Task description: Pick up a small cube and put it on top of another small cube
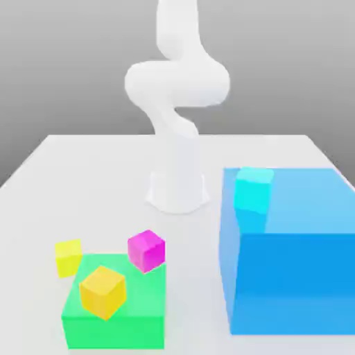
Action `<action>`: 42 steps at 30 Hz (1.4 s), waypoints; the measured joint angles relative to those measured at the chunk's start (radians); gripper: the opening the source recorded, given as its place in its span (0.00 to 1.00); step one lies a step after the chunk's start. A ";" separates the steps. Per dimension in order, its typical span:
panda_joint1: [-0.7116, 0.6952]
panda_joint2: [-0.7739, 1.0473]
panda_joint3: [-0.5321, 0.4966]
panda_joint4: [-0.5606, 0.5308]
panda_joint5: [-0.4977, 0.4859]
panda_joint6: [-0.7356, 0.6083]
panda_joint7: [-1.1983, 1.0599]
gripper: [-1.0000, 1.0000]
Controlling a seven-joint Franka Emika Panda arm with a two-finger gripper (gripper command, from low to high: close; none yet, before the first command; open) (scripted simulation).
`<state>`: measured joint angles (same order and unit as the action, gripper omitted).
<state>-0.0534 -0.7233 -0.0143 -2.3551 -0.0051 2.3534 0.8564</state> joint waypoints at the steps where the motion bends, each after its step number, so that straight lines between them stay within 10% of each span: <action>1: -0.025 0.038 -0.007 -0.026 -0.003 0.026 0.027 0.50; 19: -0.412 0.710 -0.196 -0.463 0.007 0.479 0.462 0.50; 26: -0.527 0.965 -0.063 -0.440 0.164 0.682 0.365 0.50; 27: -0.541 0.986 -0.046 -0.437 0.173 0.700 0.358 0.00; 42: -0.505 0.738 -0.097 -0.455 0.016 0.472 0.481 0.00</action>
<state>-0.5583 0.0146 -0.1115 -2.8098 0.0110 2.8257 1.3372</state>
